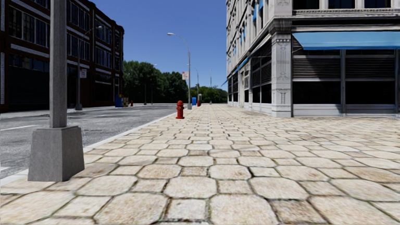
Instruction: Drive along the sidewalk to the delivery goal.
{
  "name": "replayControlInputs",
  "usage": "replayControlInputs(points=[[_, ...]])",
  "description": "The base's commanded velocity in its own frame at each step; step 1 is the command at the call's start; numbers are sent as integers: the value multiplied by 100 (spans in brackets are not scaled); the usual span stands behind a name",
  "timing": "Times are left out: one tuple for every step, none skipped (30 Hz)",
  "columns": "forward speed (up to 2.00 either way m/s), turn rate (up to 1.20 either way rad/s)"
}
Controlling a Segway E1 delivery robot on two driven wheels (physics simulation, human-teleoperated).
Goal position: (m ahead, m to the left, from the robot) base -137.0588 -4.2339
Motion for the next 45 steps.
replayControlInputs(points=[[127, -64], [131, -64], [135, -64], [136, -64], [137, -64], [138, -64], [138, -64], [140, -64], [144, -64], [151, -64], [153, -64], [154, -65], [154, -71], [155, -75], [155, -75], [155, -76], [155, -76], [155, -76], [155, -76], [157, -76], [157, -76], [157, -76], [157, -76], [157, -76], [157, -76], [157, -76], [158, -76], [158, -76], [159, -76], [159, -76], [159, -76], [159, -76], [159, -76], [159, -76], [159, -76], [159, -76], [159, -76], [159, -76], [159, -76], [159, -76], [159, -76], [159, -76], [160, -76], [160, -76], [160, -76]])
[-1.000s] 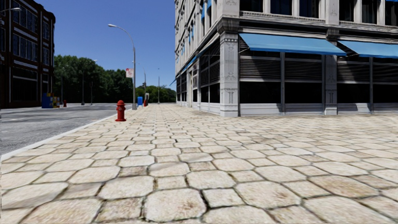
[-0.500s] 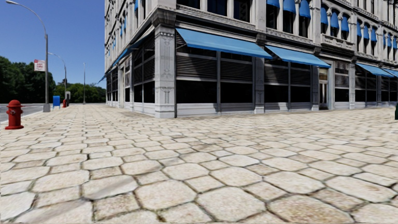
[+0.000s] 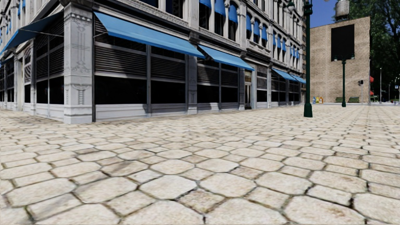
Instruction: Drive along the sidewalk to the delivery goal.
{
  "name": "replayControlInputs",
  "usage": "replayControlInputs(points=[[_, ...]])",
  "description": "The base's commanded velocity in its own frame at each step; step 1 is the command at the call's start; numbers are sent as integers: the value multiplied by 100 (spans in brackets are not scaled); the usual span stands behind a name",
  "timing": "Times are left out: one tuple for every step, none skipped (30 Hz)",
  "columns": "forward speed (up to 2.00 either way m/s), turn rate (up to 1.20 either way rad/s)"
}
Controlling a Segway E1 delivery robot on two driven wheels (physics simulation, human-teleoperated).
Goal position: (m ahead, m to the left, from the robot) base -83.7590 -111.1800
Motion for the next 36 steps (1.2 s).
replayControlInputs(points=[[160, -76], [160, -76], [160, -76], [160, -76], [160, -76], [161, -76], [161, -76], [163, -76], [200, -76], [200, -76], [200, -76], [200, -76], [200, -75], [200, -74], [200, -74], [200, -74], [200, -74], [200, -74], [200, -74], [200, -74], [200, -74], [200, -74], [200, -74], [200, -74], [200, -74], [200, -74], [200, -74], [200, -73], [200, -73], [200, -73], [200, -73], [200, -73], [200, -71], [200, -24], [200, 0], [200, 0]])
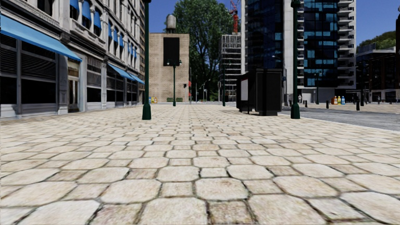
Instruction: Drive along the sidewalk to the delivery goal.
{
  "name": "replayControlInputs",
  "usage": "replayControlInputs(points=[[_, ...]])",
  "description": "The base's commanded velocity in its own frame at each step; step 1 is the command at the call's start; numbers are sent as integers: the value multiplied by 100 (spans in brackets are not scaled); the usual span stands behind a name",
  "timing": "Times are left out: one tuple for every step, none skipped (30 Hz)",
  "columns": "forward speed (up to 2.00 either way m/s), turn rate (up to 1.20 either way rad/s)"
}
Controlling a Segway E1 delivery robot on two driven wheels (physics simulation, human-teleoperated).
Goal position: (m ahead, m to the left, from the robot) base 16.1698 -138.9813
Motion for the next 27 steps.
replayControlInputs(points=[[200, 0], [200, 0], [200, 0], [200, 0], [200, 0], [200, 0], [200, 0], [200, 0], [200, 0], [200, 0], [200, 0], [200, 0], [200, 0], [200, 0], [200, 0], [200, 0], [200, 0], [200, 0], [200, 0], [200, 0], [200, 0], [200, 0], [200, 0], [200, 0], [200, 0], [200, 0], [200, 0]])
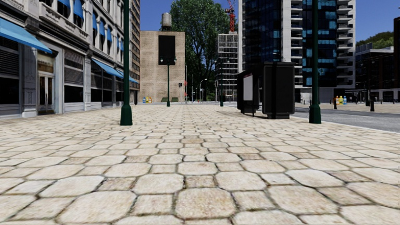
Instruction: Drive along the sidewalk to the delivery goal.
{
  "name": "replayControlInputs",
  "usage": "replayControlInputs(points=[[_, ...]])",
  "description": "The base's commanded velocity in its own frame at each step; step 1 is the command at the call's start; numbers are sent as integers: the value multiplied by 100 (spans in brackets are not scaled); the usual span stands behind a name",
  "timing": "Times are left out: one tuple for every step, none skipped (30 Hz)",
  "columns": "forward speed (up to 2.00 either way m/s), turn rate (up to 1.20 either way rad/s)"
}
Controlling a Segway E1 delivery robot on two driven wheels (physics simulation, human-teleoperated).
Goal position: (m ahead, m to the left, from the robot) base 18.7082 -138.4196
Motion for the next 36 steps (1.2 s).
replayControlInputs(points=[[200, 0], [200, 0], [200, 0], [200, 0], [200, 0], [200, 0], [200, 0], [200, 0], [200, 0], [200, 0], [200, 0], [200, 0], [200, 0], [200, 0], [200, 0], [200, 0], [200, 0], [200, 0], [200, 0], [200, 0], [200, 0], [200, 0], [200, 0], [200, 0], [200, 0], [200, 0], [200, 0], [200, 0], [200, 0], [200, 0], [200, 0], [200, 0], [200, 0], [200, 0], [200, 0], [200, 0]])
